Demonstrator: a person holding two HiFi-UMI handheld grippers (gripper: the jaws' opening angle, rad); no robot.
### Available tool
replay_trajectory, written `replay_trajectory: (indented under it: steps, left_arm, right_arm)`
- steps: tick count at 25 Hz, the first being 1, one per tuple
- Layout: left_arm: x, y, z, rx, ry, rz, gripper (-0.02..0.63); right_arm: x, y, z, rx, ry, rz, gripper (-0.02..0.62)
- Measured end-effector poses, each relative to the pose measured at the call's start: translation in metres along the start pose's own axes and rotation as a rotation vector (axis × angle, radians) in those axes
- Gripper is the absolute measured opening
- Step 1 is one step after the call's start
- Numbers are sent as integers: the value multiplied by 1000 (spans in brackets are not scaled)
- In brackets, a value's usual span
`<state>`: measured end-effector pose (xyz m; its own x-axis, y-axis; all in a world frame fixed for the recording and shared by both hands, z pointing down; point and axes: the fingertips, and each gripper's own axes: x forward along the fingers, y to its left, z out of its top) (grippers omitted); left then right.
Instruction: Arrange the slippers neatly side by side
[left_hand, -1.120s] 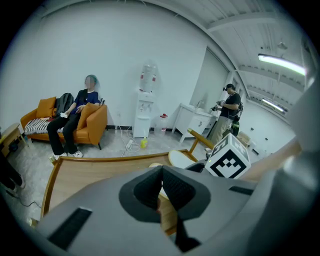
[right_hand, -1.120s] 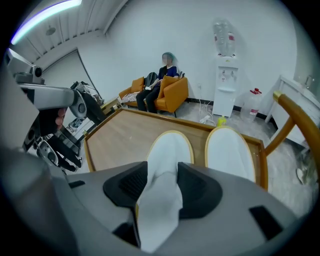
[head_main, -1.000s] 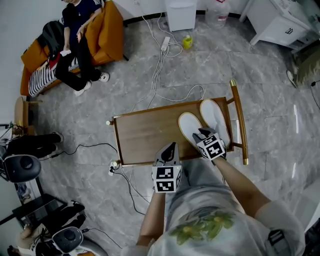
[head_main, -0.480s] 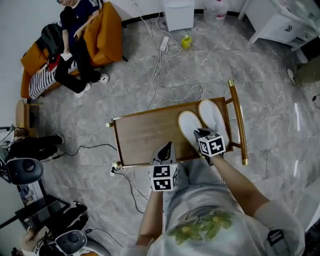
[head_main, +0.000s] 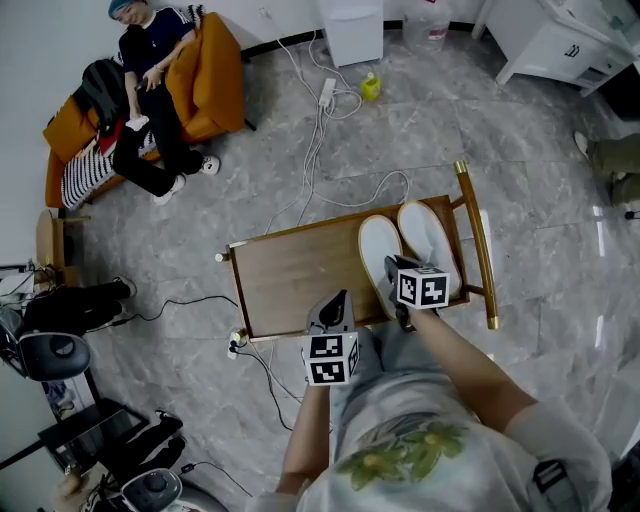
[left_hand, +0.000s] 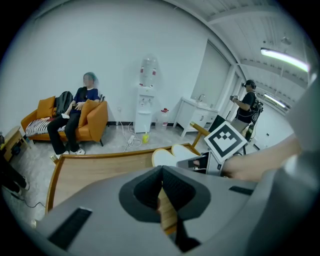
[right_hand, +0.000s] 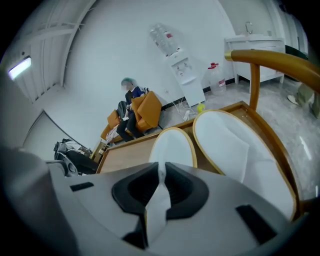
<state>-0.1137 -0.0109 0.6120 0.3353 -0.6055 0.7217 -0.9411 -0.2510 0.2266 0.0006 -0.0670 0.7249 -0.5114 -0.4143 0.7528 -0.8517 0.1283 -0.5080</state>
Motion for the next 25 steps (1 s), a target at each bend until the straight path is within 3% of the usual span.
replay_trajectory:
  steps: [10,18,25]
  left_arm:
    - [-3,10,-8,-11,23,11,17]
    - [-1,9,-18,-13,39,10,17]
    - [-1,7,-8,7,20,8,17]
  right_arm:
    - [16,2,-6,108,-16,-46,40]
    - [18,5,-3,70,-23,-26,74]
    - [8,12,11,-35,-44,3,124]
